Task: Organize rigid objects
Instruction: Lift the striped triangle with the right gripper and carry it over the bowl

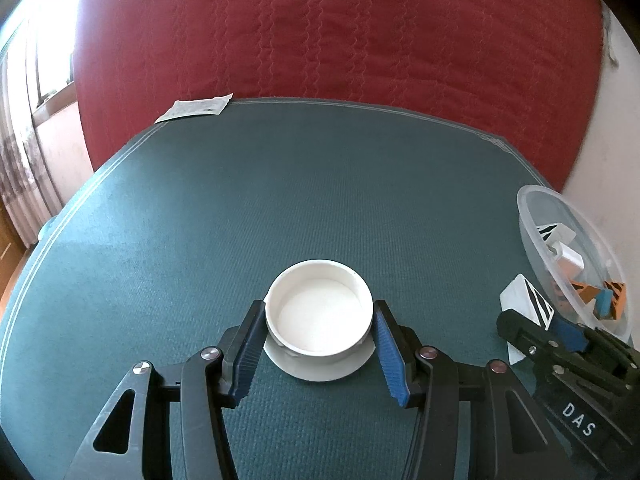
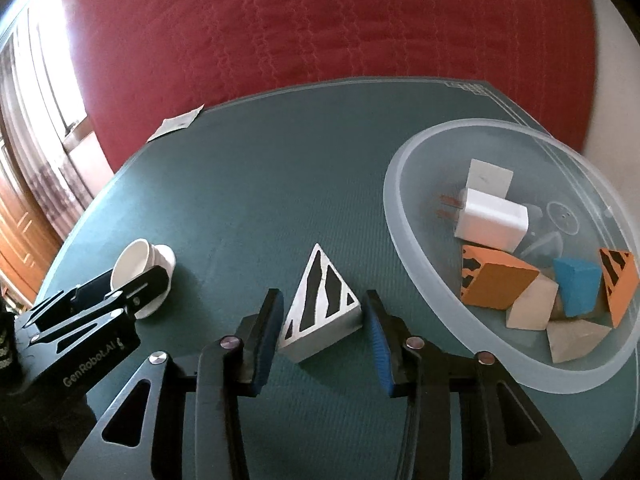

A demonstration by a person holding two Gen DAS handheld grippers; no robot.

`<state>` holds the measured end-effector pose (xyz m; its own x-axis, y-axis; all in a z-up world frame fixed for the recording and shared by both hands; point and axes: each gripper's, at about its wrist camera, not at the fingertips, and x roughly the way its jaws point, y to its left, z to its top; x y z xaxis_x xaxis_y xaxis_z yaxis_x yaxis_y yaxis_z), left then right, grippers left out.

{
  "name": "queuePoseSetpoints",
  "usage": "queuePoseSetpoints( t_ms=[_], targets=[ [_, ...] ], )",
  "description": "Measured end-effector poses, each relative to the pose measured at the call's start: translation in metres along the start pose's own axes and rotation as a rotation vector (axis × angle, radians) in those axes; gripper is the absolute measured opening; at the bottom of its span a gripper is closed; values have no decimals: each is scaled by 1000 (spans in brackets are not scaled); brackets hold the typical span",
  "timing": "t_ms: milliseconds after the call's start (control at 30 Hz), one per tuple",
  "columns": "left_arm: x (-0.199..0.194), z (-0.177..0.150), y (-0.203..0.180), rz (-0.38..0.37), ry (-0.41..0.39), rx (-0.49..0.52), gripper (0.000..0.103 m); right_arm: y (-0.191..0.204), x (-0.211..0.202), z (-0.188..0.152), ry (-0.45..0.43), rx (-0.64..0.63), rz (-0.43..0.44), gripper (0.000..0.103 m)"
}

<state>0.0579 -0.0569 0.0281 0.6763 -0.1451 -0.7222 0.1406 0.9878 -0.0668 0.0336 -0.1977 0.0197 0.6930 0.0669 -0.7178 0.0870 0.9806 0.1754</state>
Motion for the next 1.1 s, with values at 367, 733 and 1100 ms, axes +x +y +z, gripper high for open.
queuePoseSetpoints(
  t_ms=[367, 733, 1100],
  targets=[
    [-1, 0, -2, 5, -3, 8, 55, -1, -18, 3, -49, 1, 42, 30],
    [0, 1, -5, 4, -5, 10, 55, -5, -32, -1, -71, 28, 59, 30],
    [-8, -4, -14, 2, -22, 42, 55, -48, -64, 5, -132, 113, -1, 30]
  ],
)
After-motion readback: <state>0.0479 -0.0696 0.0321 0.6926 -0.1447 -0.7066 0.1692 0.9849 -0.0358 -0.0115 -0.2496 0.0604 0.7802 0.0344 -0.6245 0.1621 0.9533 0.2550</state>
